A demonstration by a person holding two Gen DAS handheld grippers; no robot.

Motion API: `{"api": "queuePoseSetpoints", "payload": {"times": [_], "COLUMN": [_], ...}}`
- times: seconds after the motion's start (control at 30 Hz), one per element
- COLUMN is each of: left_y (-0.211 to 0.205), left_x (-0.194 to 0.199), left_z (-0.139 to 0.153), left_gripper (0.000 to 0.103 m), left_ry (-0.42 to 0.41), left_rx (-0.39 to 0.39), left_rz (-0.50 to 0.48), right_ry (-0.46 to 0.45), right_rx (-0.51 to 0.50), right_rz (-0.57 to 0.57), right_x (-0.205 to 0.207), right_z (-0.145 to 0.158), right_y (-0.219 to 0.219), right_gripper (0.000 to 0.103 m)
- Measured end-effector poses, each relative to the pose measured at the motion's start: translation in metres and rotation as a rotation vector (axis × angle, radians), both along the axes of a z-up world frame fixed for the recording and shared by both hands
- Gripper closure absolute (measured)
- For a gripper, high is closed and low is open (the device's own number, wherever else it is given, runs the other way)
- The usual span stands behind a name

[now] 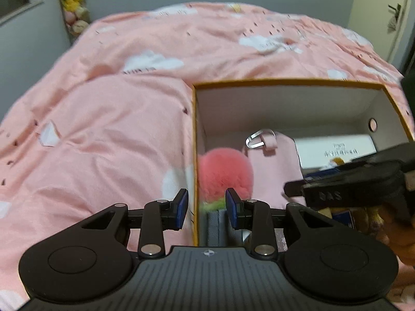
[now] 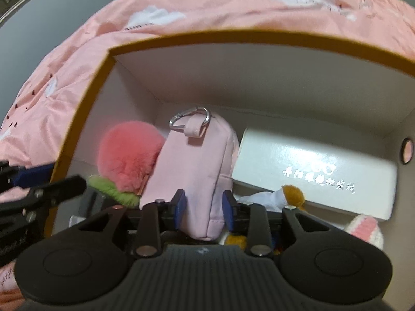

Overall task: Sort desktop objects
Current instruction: 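Lower the pink pouch into the box with the right tool and open it, then withdraw both tools from the box and move toward the feathered jar and pink card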

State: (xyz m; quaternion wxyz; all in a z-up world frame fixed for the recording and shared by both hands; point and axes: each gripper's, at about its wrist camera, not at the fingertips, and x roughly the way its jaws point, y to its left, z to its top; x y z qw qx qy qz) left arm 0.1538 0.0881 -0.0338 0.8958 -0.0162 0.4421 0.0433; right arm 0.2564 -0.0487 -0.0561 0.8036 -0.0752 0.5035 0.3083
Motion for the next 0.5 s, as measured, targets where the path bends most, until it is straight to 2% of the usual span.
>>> {"api": "queuePoseSetpoints", "payload": {"times": [0.13,0.23,0.3,0.33,0.5], "left_y": [-0.005,-0.013,-0.019,-0.021,-0.033], "left_x": [-0.013,-0.022,-0.028,-0.031,-0.053], "left_z": [0.014,0.026,0.032,0.035,0.042], "left_gripper": [0.066,0.065,0.061,0.052,0.05], "left_ry": [-0.068,-0.115,-0.135,-0.144,-0.167], "left_rx": [0.018,0.047,0.057,0.058,0.043], "left_rz": [0.023,0.025,0.017,0.012,-0.005], "right_ry": [-0.113,-0.217,-0.272,-0.296,-0.383], "right_rx": [0.018,0.02,0.021,0.023,0.038], "right_rz": [0.028,0.041,0.049,0.052,0.04], "right_x": [-0.018,-0.033,-0.044,-0.05,-0.076], "right_z": [0.022,0.039,0.047,0.051,0.06], "right_y": [-0.008,-0.012,-0.015,-0.018,-0.033], "right_gripper": [0.061,0.052,0.047,0.046,0.046]}}
